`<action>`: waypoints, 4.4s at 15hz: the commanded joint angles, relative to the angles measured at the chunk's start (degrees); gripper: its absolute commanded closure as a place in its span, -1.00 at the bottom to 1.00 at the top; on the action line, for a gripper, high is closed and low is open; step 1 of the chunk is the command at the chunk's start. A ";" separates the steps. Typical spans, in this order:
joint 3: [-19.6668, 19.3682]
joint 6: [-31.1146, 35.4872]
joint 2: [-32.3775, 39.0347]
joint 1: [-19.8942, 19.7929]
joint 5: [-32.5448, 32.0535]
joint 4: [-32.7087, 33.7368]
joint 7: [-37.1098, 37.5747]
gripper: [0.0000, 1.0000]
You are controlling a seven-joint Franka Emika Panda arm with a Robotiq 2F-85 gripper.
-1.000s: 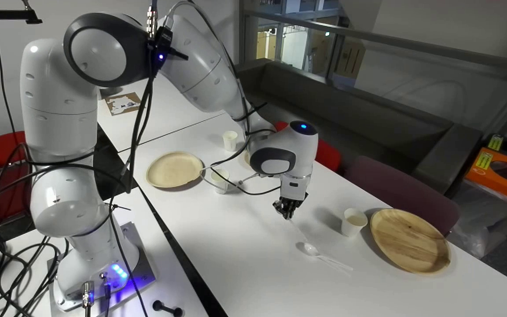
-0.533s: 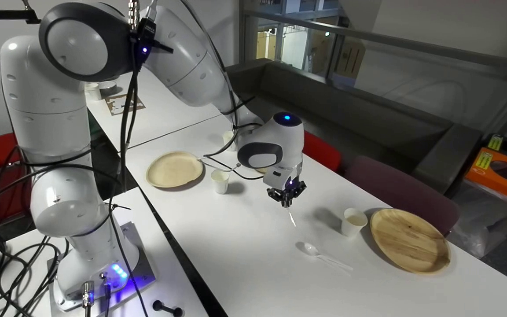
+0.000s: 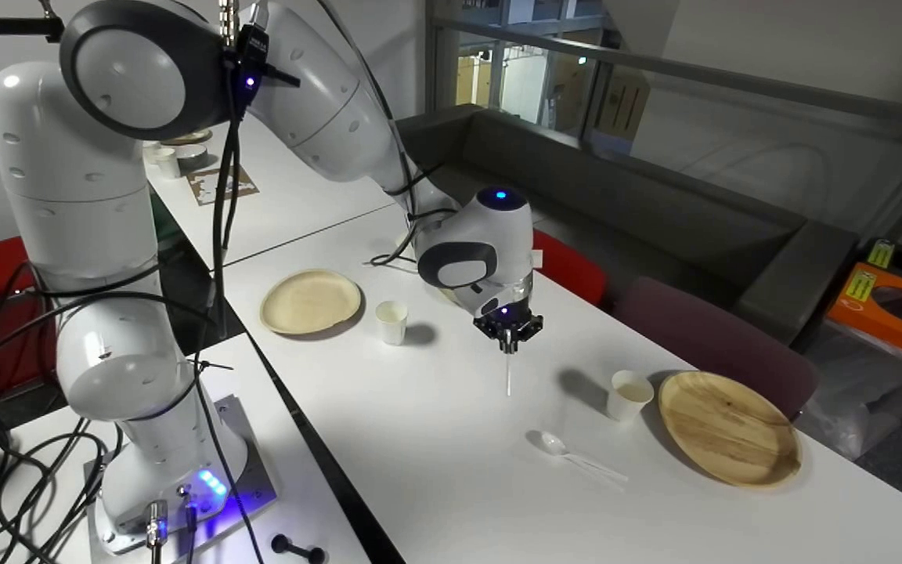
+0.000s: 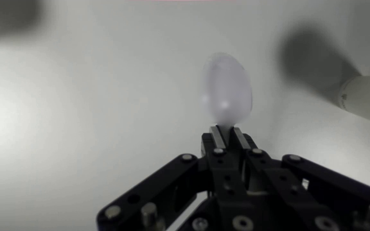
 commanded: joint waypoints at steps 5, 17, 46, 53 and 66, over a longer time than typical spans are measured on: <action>4.56 -17.11 -7.73 -1.91 6.04 0.18 10.60 0.95; 11.82 1.79 -16.09 -1.70 4.38 -10.69 28.15 0.79; 24.56 -18.26 -29.48 4.00 12.11 -21.58 27.71 0.95; 29.70 -19.87 -22.38 11.09 19.55 -20.91 30.76 0.95; 42.68 0.20 -9.52 10.74 24.56 -22.53 36.77 0.95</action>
